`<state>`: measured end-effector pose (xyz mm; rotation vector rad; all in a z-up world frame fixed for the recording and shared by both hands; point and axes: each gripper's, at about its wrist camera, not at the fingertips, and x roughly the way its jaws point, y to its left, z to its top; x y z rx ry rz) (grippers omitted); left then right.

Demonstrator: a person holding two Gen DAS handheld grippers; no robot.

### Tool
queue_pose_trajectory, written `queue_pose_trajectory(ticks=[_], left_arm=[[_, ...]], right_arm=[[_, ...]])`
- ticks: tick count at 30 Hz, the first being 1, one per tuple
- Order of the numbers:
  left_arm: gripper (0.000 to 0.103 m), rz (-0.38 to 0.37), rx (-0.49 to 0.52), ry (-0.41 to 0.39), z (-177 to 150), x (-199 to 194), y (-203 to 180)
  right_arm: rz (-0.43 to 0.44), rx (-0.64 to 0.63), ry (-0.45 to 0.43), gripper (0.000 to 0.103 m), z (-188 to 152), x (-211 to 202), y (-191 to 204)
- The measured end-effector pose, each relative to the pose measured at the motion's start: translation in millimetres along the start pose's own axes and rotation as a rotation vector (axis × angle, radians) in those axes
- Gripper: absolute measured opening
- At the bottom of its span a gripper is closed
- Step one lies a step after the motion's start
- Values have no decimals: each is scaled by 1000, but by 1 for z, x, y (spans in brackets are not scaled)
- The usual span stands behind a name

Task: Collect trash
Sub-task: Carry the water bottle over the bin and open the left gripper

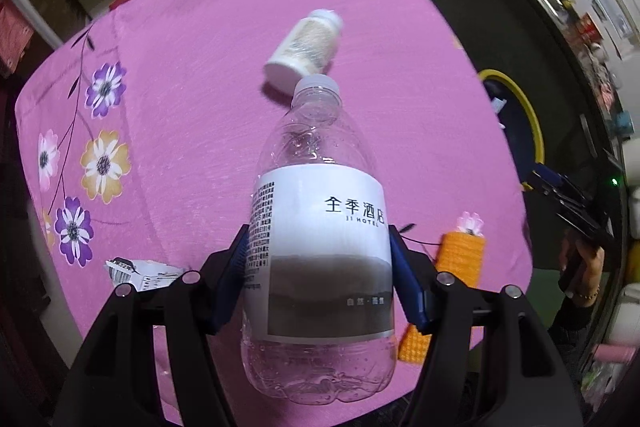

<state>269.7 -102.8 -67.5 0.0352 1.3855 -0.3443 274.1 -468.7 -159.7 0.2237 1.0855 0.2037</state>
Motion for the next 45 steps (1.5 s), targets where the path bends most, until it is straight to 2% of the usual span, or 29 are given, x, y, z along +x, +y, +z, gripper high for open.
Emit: queue_pose_trajectory(ticks=[4,11,16,19,23,26,28,30,34,37,40,44,45], left_arm=[[62,-24,98,-16,0,-12,-33],[62,-128,343,-45,24,-15,-138],[62,-196,511,-9,47,23,-230],[62,-194,568,28,62,58,-275],[63,-178,587,39,82,103,-317],[65,-140,574,35,96,135,-332],[72,-120,549,39,102,148,-332],[73,-126,522,45,106,150,-329],[73,-180,479,30,102,118,-303],[80,-251,430,-45,89,71,-273],[82,-309,388,-164,64,17,-237],[90,-338,305,-336,18,-40,-171],[90,-340,272,-380,3,-51,-148]], right_arm=[[-18,14,-24,65,-2,-13,-7],[-72,70,-101,65,-14,-56,-34],[-98,115,-127,65,-30,-79,-55],[-106,147,-138,65,-42,-91,-69],[-109,181,-144,65,-56,-101,-80],[-107,199,-147,66,-63,-106,-86],[-104,205,-148,67,-68,-109,-87],[-102,203,-145,68,-70,-110,-86],[-100,187,-152,69,-72,-113,-82],[-82,168,-164,69,-66,-113,-73],[-58,132,-168,69,-56,-109,-56],[1,28,-161,71,-29,-91,-15],[19,-14,-159,75,-20,-85,0]])
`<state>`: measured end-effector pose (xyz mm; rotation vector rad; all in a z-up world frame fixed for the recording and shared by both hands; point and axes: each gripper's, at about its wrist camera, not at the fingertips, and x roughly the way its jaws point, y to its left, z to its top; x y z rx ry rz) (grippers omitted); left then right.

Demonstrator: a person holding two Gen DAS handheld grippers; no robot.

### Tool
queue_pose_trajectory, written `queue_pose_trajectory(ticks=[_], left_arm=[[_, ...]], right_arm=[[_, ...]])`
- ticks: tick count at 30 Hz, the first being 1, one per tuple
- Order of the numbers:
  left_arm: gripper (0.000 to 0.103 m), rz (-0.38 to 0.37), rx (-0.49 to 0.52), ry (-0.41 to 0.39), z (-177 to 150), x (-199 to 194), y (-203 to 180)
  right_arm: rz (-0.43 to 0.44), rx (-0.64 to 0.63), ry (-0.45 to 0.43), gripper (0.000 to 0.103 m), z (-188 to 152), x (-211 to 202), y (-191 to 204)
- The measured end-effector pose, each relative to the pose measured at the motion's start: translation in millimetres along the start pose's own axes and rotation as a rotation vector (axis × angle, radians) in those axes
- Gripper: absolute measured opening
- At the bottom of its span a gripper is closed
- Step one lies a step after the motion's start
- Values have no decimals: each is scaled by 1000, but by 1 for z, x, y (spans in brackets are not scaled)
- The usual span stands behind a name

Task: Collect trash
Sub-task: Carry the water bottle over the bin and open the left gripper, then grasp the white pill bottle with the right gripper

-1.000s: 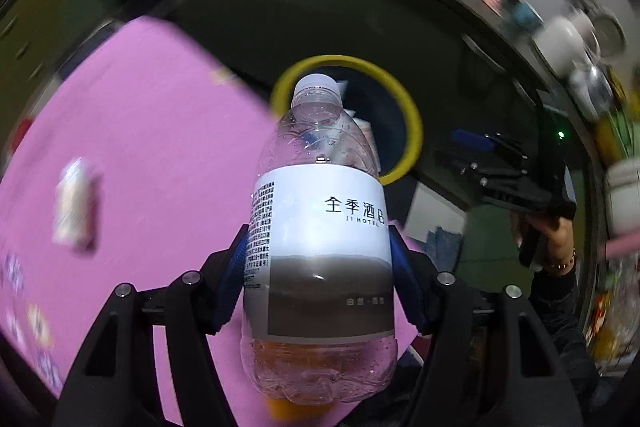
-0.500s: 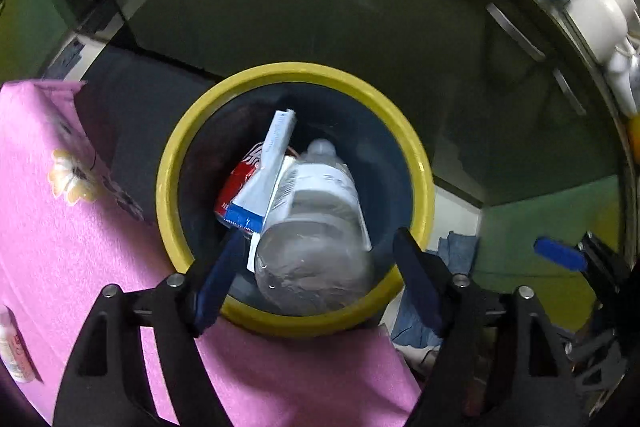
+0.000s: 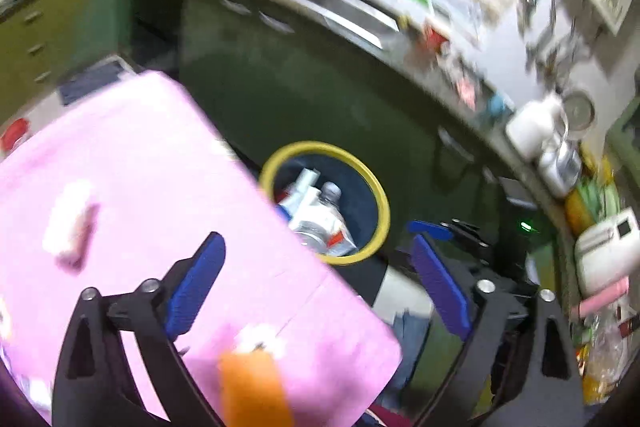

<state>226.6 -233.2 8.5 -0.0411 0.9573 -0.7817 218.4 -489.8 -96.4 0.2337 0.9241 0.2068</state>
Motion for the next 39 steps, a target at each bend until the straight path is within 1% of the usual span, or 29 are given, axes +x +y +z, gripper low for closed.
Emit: queue_pose_trajectory(ticks=[1,2,4,7,8,10,12,13,16,17,18,20,23,24,28,36,37,39], left_arm=[[91,22,-18,-45,-15,-20,12],[92,45,-25,-69,-26,-33,21],[92,125,-48,-119,-64,-65,43],[92,206,-101,-164,-109,-95,71],[92,227,-125,-185,-122,-108,81],[93,300,-189,-248,-151,-138,100],[93,333,-236,-289,-170,-160,114],[93,352,-252,-304,-178,-169,120],[94,429,-248,-325,-188,-186,127],[95,454,-246,-334,-190,-190,128],[95,461,-246,-341,-191,-195,133],[95,438,-250,-354,-192,-199,137],[95,405,-246,-346,-193,-198,142],[95,404,-242,-341,-193,-196,141],[95,384,-250,-335,-193,-193,147],[95,366,-282,-320,-199,-188,161],[95,365,-284,-317,-199,-188,161],[95,359,-284,-314,-199,-187,161]], right_arm=[[31,-50,-2,81,8,8,17],[66,-101,-11,83,15,15,33],[126,-194,-29,87,25,25,60],[205,-369,-50,91,48,54,114],[219,-399,-45,91,53,63,128],[248,-460,-25,94,69,89,159],[267,-509,-3,97,79,110,184],[278,-553,13,98,84,125,203],[292,-675,52,98,95,164,247],[287,-704,61,98,96,175,256],[270,-738,69,98,99,189,267],[243,-766,88,98,105,211,279],[265,-750,135,98,118,240,290],[269,-747,149,98,120,246,292],[239,-763,166,98,123,263,300],[232,-767,205,98,126,282,309],[229,-765,206,88,125,285,312],[229,-745,209,86,127,286,311]])
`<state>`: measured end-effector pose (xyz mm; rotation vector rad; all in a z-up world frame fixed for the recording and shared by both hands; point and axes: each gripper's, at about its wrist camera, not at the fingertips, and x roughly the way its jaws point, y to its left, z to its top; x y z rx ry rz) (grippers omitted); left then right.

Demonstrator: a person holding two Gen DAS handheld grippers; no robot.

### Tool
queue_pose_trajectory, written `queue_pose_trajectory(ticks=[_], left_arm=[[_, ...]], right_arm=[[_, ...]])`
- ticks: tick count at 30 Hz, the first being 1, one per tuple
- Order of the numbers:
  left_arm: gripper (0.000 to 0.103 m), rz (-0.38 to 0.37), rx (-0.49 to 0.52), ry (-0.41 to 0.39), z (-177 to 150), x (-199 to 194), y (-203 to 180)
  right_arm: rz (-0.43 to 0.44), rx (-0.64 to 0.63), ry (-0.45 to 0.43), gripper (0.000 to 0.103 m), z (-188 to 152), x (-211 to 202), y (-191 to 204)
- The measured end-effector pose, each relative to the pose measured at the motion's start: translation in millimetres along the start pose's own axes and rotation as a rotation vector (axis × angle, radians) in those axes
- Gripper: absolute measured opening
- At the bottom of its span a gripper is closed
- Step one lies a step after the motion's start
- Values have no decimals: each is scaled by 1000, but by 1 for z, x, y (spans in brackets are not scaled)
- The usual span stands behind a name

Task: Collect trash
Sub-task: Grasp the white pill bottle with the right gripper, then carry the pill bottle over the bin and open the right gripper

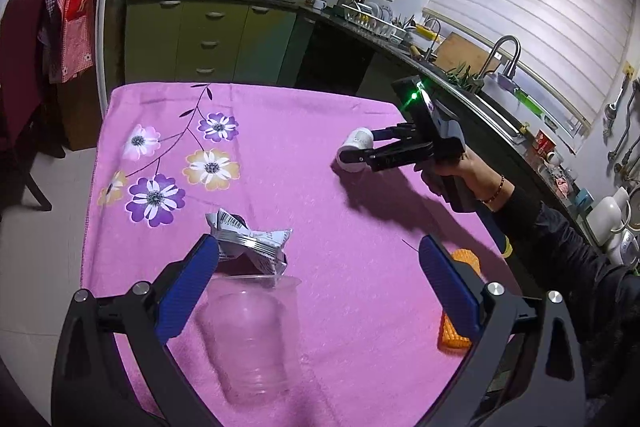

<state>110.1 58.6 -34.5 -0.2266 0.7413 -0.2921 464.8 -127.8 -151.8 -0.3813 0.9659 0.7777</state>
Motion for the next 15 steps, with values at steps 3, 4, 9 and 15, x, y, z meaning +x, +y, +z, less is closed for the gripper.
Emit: queue_pose_trajectory(ticks=[3,4,9,15], left_arm=[[95,-6,9,2,0,0,-3],[95,-7,14,2,-1,1,-5],[95,-28,42,16,-3,6,-17],[95,-75,80,30,-7,12,-38]], right_arm=[[6,18,-20,86,-5,-11,0],[4,24,-29,86,-8,-18,1],[-20,57,-91,86,-31,-62,2],[-101,151,-141,86,-99,-133,-9]])
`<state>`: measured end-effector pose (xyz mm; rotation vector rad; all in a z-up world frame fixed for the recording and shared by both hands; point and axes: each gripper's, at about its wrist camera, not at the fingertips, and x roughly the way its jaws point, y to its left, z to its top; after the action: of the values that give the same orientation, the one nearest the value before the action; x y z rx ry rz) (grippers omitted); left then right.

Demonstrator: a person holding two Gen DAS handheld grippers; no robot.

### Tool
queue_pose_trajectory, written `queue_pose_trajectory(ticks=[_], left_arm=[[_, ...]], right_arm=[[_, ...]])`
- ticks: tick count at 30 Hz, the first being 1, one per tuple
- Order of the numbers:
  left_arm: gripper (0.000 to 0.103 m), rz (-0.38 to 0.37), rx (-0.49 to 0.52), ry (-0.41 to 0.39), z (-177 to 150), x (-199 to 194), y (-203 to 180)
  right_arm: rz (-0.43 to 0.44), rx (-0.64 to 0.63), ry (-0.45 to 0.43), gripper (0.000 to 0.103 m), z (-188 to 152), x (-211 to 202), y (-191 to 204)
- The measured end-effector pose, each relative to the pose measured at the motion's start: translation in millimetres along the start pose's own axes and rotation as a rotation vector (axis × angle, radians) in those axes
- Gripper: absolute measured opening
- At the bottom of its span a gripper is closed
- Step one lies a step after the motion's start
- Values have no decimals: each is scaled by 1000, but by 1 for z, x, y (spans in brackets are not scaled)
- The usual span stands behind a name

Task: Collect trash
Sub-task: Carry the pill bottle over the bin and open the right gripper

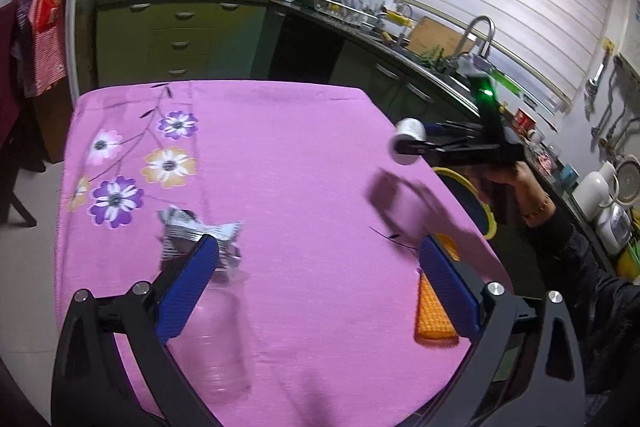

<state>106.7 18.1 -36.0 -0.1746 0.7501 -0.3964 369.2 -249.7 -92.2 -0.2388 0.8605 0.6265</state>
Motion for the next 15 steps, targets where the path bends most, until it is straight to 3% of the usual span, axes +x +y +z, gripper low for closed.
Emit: queue_pose_trajectory(ticks=[7,9,15], left_arm=[[96,-46,55,41,-2,19,-29],[96,-52,71,52,-2,23,-38],[96,-67,117,87,-5,35,-60]], right_arm=[[-203,218,44,86,-77,-59,-84],[-225,278,58,86,-97,-68,-108],[-318,393,114,86,-141,-67,-164]])
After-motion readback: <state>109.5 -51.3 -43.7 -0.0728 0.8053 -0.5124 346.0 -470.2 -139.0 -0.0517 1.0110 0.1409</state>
